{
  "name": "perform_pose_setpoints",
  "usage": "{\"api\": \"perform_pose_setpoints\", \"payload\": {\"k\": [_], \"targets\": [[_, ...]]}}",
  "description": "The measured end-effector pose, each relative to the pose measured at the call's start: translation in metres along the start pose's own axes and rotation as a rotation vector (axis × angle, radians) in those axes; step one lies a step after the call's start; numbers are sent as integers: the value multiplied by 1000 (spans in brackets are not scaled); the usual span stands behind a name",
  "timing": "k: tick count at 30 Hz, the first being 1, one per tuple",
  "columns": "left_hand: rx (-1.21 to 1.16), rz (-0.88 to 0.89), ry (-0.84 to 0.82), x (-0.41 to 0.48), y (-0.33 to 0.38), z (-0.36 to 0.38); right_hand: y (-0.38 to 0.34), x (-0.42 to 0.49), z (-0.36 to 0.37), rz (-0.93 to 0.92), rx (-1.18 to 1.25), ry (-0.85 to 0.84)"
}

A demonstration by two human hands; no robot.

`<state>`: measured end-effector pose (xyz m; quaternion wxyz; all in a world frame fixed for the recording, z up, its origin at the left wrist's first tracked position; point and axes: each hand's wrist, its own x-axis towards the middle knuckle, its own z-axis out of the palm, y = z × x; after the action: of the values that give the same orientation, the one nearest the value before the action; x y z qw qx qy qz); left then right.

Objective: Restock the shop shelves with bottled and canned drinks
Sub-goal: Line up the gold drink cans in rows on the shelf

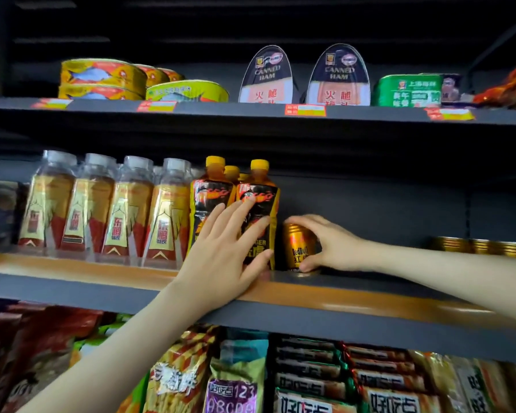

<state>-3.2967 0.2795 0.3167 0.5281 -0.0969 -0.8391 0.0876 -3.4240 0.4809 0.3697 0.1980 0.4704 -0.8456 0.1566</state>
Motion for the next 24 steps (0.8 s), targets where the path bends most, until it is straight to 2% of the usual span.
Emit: {"api": "perform_pose_setpoints", "payload": {"k": [3, 8, 15, 17, 21, 24], "targets": [[-2, 3, 31, 0, 0, 1, 8, 7, 9, 67, -5, -32], [41, 40, 29, 1, 0, 2, 16, 10, 7, 110, -203, -145], [57, 5, 15, 2, 10, -4, 22, 3, 1, 131, -171, -177], [44, 4, 47, 10, 22, -6, 33, -7, -14, 198, -175, -148], [-15, 92, 75, 46, 72, -3, 80, -46, -51, 429, -343, -51], [-59, 159, 78, 61, 122, 7, 126, -82, -72, 632, -494, -80]]}}
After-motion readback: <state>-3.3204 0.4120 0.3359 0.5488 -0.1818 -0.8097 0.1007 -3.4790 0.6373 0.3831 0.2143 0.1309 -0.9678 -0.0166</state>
